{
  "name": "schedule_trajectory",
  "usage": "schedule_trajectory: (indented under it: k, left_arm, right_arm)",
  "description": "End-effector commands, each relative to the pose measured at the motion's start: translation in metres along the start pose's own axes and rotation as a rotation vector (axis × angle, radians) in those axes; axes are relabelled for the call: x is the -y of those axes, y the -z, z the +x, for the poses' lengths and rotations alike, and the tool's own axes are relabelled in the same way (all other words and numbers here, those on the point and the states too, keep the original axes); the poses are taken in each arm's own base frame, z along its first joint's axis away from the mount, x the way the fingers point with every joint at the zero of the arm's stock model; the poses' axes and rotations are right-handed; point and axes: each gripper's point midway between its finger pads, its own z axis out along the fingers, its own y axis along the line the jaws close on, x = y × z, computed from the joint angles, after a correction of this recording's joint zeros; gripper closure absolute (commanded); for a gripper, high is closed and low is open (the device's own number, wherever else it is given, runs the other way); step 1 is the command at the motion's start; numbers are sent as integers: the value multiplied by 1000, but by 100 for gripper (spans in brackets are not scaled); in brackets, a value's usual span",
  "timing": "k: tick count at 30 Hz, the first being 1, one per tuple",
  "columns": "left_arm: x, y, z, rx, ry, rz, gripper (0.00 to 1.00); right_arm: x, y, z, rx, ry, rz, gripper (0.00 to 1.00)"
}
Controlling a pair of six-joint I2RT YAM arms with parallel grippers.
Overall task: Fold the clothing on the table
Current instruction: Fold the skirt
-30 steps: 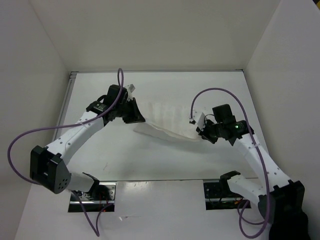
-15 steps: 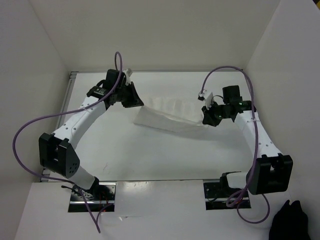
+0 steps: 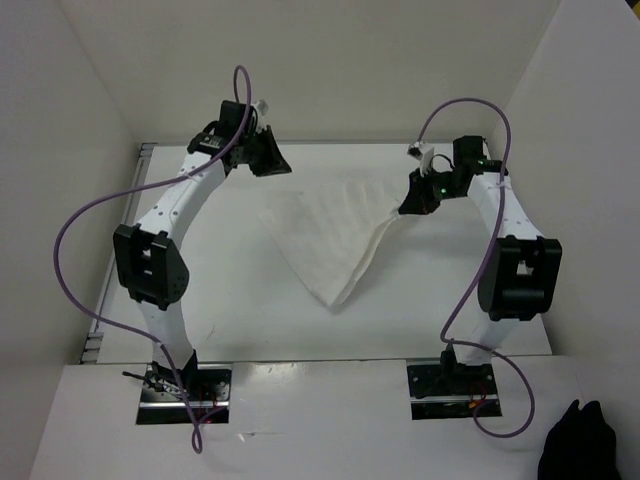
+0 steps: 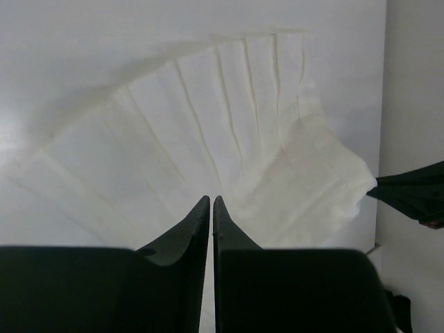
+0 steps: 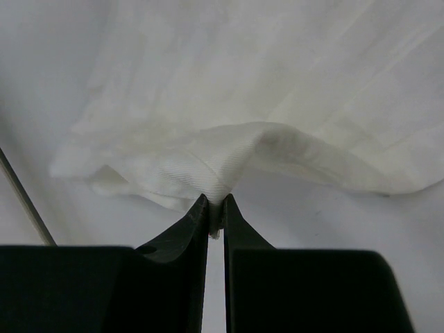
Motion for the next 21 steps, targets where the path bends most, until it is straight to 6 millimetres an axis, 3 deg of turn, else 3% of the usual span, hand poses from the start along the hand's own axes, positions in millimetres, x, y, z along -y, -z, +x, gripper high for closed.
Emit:
schedule_trajectory:
  k: [1, 3, 5, 6, 7, 8, 9, 11, 12, 13, 15, 16, 19, 21]
  left_arm:
    - [2, -14, -26, -5, -48, 33, 90]
    - [8, -17, -22, -50, -71, 72, 87]
    - [8, -24, 3, -99, -105, 85, 80]
    - [23, -13, 16, -106, -127, 129, 77]
    - [-2, -25, 68, -221, -58, 109, 75]
    - [4, -27, 74, -193, -52, 184, 73]
    - [21, -9, 94, -218, -40, 260, 72]
    - [19, -7, 127, -247, 32, 266, 71]
    - [5, -1, 160, -299, 78, 238, 69]
    - [10, 2, 180, -329, 102, 254, 66]
    - [25, 12, 191, -317, 195, 318, 54]
    - [25, 12, 213, -352, 218, 320, 53]
    - [39, 6, 219, -372, 230, 341, 40]
    - [43, -8, 225, -405, 228, 319, 39]
  right_arm:
    - [8, -5, -50, 118, -12, -46, 100]
    - [14, -19, -45, 107, -62, -79, 100]
    - [17, -21, -50, 122, -60, -84, 100]
    - [18, -24, -50, 126, -70, -97, 100]
    - [19, -26, -48, 128, -68, -97, 100]
    - [17, -28, -44, 124, -78, -109, 100]
    - [16, -25, -48, 135, -73, -104, 100]
    - [13, -23, -47, 135, -73, -104, 100]
    - [11, -21, -48, 142, -64, -100, 100]
    - [8, -18, -51, 153, -59, -95, 100]
    - [10, -17, -53, 163, -66, -79, 100]
    - [6, -15, -52, 164, -74, -79, 100]
    - [0, -15, -52, 167, -72, -84, 100]
    - [-2, -14, -51, 170, -78, -83, 100]
